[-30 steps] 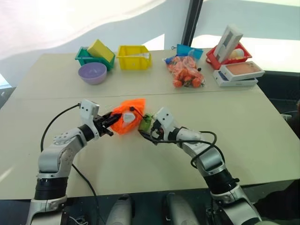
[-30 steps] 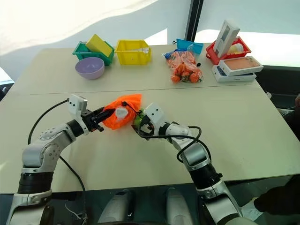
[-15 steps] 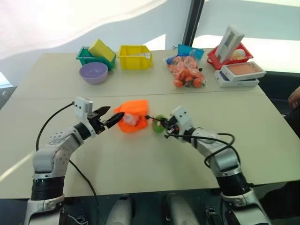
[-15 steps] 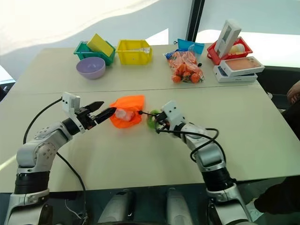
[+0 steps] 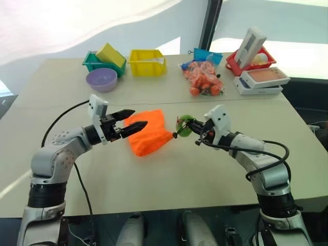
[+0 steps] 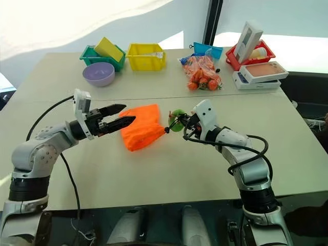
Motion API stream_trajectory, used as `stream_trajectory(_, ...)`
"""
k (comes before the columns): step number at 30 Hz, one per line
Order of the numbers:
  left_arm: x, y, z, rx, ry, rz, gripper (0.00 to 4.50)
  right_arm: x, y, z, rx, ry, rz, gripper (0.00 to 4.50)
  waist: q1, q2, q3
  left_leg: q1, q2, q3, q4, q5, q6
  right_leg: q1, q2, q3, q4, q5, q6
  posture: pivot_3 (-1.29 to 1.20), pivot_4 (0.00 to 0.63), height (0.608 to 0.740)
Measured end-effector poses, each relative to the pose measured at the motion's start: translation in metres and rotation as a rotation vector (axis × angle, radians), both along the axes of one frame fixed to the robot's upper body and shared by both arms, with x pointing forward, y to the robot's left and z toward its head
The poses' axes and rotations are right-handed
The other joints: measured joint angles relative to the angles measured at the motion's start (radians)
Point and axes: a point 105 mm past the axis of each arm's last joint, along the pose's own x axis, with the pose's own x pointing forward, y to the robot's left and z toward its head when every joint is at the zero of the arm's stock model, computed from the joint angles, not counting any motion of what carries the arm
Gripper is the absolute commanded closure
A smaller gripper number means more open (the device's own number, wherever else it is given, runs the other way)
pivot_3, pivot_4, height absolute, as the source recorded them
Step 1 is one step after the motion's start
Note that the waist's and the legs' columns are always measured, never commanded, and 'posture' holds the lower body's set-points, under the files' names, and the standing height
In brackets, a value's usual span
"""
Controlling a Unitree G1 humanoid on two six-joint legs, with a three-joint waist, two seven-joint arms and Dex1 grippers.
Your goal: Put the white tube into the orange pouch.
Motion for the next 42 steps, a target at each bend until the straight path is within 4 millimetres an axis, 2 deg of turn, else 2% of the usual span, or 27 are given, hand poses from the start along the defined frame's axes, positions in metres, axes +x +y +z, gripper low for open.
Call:
stream_trajectory(2,0.000,-0.012,0.000,0.061,-0.029,-0.071,0.00,0.000,0.000,0.000,-0.007,-0.001,0.005,4.47,-0.001,0.000,0.000,0.000,0.000,0.001,0.000,0.000,0.000,0.000,0.000,0.000,0.000,0.000,0.000,0.00,0.150,0.740)
stream_trajectory(6,-0.001,-0.040,-0.013,0.232,-0.070,-0.220,0.00,-0.001,0.000,0.001,-0.016,-0.004,0.014,4.47,-0.002,0.000,0.000,-0.001,0.000,0.001,-0.001,0.000,0.000,0.000,0.000,0.000,-0.001,0.000,0.000,0.00,0.150,0.740)
stream_trajectory(11,-0.003,-0.074,-0.020,0.321,-0.113,-0.342,0.00,-0.002,0.001,0.004,-0.027,-0.019,0.017,4.47,-0.004,0.000,0.000,-0.001,0.000,0.000,-0.001,0.000,0.000,-0.001,0.000,0.000,-0.001,0.001,0.004,0.00,0.150,0.740)
stream_trajectory(13,-0.002,-0.080,-0.025,0.359,-0.123,-0.357,0.00,-0.004,0.001,0.005,-0.028,-0.029,0.018,4.47,-0.005,0.000,0.000,-0.001,0.000,0.000,-0.001,0.000,0.001,-0.001,0.000,0.000,0.000,0.001,0.004,0.00,0.150,0.740)
stream_trajectory(21,0.006,-0.082,-0.050,0.477,-0.107,-0.355,0.00,-0.007,0.004,0.008,-0.031,-0.044,0.026,4.47,-0.003,0.000,0.000,-0.001,0.000,0.000,-0.001,-0.001,0.001,-0.001,0.001,0.000,0.000,0.001,0.004,0.00,0.150,0.740)
stream_trajectory(27,0.004,-0.088,-0.049,0.443,-0.101,-0.374,0.00,-0.008,0.005,0.007,-0.038,-0.043,0.031,4.47,-0.003,0.000,0.000,-0.002,0.000,0.000,0.000,-0.001,0.001,-0.001,0.000,0.000,0.000,0.001,0.005,0.00,0.150,0.740)
stream_trajectory(39,0.004,-0.087,-0.046,0.401,-0.060,-0.366,0.00,-0.008,0.005,0.005,-0.068,-0.053,0.037,4.47,-0.004,0.000,0.000,-0.002,0.000,0.000,0.000,-0.001,0.001,-0.001,0.000,0.000,0.000,0.001,0.005,0.00,0.150,0.740)
stream_trajectory(42,0.004,-0.088,-0.047,0.397,-0.060,-0.367,0.75,-0.008,0.005,0.005,-0.072,-0.053,0.036,4.50,-0.003,0.000,0.000,-0.002,0.000,0.000,0.000,-0.001,0.001,-0.001,0.000,0.000,0.000,0.001,0.005,0.00,0.150,0.740)
